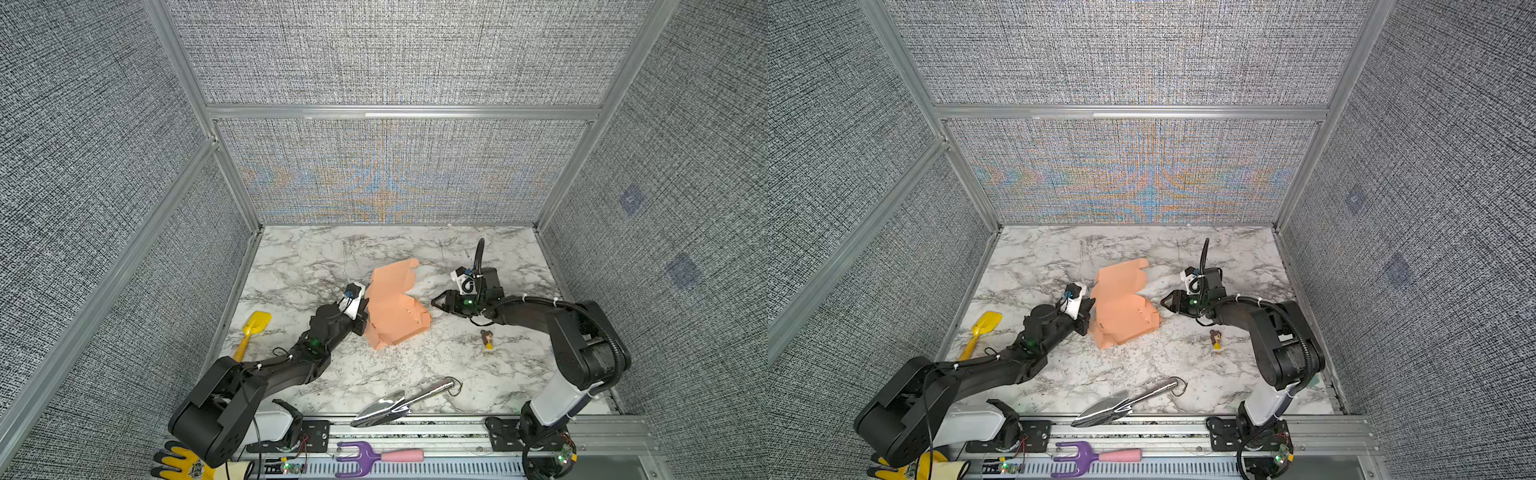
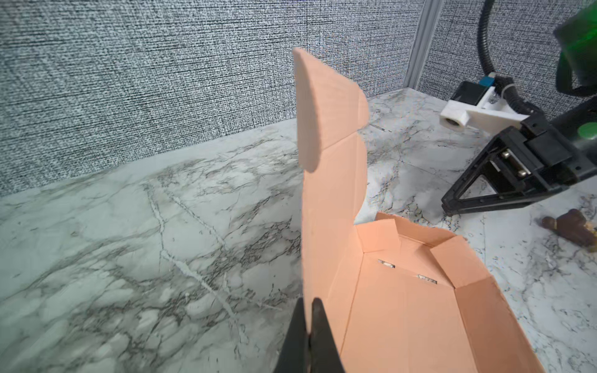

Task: Assemble paper box
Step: Fold the bottom flaps of a flat cardboard box at the center of the table.

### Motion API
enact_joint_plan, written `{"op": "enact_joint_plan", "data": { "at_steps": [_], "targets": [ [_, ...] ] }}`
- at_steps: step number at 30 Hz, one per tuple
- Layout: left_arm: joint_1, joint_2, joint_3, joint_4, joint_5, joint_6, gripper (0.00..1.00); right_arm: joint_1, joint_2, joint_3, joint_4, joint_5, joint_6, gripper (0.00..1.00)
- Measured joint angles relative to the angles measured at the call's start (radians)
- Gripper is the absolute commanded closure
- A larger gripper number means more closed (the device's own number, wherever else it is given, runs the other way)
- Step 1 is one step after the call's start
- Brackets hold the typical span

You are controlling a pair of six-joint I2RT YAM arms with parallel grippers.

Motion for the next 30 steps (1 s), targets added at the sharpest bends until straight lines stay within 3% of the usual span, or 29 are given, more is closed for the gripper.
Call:
{"op": "enact_joint_plan", "data": {
  "at_steps": [11,21,30],
  "targets": [
    [-0.117,-0.041,-0.198,0.210,-0.169,-0.055,1.00,0.032,0.022,-0.030,0.048,-0.004,0.005,0.43],
    [-0.157,0.064,-0.249,0.440,-0.203,0.043,1.00,0.058,0.059,-0.029,0.080,-0.019,0.010,0.43],
    [-0.161,0.240,-0.282,0.704,-0.154,0.120,1.00,0.063,0.096,-0.003,0.106,-0.069,0.000,0.43]
  ]
}}
